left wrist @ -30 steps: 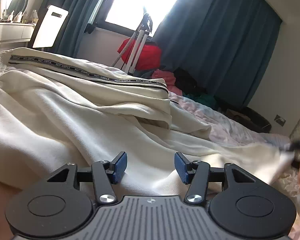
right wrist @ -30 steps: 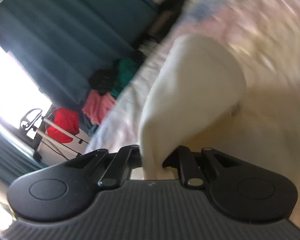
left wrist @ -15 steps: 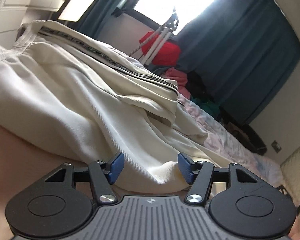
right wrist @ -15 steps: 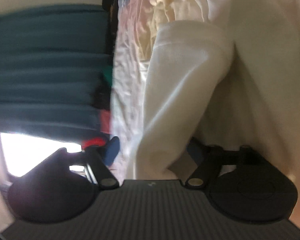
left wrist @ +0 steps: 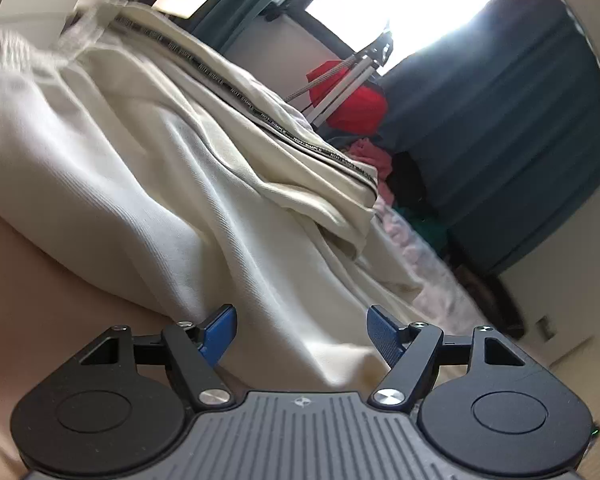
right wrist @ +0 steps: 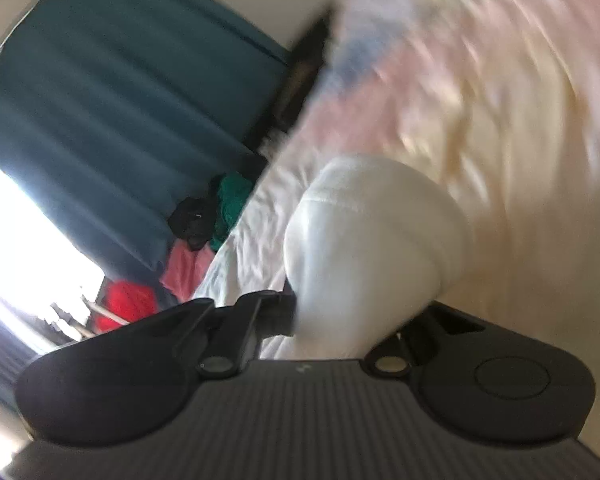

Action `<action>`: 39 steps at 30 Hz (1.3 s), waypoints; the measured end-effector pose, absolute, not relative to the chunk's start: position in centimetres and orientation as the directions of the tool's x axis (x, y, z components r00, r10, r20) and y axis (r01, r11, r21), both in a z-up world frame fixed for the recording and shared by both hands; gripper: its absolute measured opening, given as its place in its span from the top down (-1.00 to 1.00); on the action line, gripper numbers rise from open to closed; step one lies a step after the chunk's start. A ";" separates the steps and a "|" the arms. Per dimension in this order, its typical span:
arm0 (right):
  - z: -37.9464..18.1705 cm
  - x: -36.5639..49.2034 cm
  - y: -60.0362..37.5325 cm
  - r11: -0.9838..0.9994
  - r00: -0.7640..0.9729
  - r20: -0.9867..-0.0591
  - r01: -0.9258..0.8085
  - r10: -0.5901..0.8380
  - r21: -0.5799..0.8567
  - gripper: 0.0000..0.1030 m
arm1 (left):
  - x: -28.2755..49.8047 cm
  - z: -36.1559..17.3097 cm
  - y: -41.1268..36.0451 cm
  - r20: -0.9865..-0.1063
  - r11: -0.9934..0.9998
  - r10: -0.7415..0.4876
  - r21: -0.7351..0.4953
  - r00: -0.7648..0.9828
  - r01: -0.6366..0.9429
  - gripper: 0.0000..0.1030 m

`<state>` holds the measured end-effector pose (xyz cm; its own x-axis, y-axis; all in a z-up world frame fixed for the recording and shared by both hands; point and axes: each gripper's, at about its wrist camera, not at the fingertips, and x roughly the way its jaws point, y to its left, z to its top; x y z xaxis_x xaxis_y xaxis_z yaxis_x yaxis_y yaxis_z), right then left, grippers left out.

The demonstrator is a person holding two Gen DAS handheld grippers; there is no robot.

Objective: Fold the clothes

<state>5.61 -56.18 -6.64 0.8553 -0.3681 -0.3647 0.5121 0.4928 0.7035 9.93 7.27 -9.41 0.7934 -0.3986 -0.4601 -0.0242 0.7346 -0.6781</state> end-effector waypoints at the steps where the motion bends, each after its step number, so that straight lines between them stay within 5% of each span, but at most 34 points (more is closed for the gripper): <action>1: -7.1 5.7 -56.0 0.506 0.839 -0.383 0.540 -0.386 0.672 0.73 | 10.0 -9.4 7.6 -0.456 0.721 -0.399 -0.692 0.795 -0.035 -0.44; 6: -11.6 5.6 -57.8 0.390 0.793 -0.516 0.608 -0.323 0.691 0.60 | 9.9 -9.2 9.8 -0.460 0.663 -0.355 -0.738 0.814 -0.128 -0.44; 10: -11.5 4.1 -59.3 0.258 0.810 -0.503 0.577 -0.301 0.775 -0.20 | 9.0 -8.9 12.1 -0.464 0.597 -0.321 -0.776 0.826 -0.204 -0.50; 13: -10.2 2.4 -58.1 0.233 0.812 -0.500 0.571 -0.303 0.787 -0.41 | 8.2 -8.7 13.5 -0.483 0.561 -0.292 -0.786 0.825 -0.261 -0.52; 20: -9.1 -0.9 -54.3 0.097 0.745 -0.623 0.656 -0.238 0.748 -0.40 | 6.3 -8.6 17.2 -0.552 0.473 -0.207 -0.779 0.808 -0.411 -0.60; 25: -8.5 0.9 -52.7 0.142 0.782 -0.604 0.622 -0.150 0.770 -0.41 | 6.3 -9.8 20.0 -0.558 0.362 -0.168 -0.801 0.812 -0.476 -0.62; 33: -10.1 2.4 -54.2 0.191 0.791 -0.563 0.607 -0.237 0.772 -0.27 | 9.0 -11.0 21.8 -0.518 0.317 -0.115 -0.828 0.848 -0.463 -0.57; 36: -10.8 2.6 -55.3 0.200 0.789 -0.549 0.606 -0.277 0.770 -0.07 | 10.1 -11.5 23.2 -0.519 0.305 -0.098 -0.828 0.849 -0.470 -0.25; 38: -11.4 3.0 -56.1 0.201 0.784 -0.549 0.611 -0.292 0.766 0.41 | 10.5 -12.0 24.4 -0.528 0.279 -0.108 -0.829 0.842 -0.484 0.41; 39: -11.7 3.0 -56.6 0.191 0.787 -0.545 0.606 -0.290 0.772 0.54 | 10.2 -12.1 25.1 -0.528 0.263 -0.117 -0.833 0.841 -0.486 0.51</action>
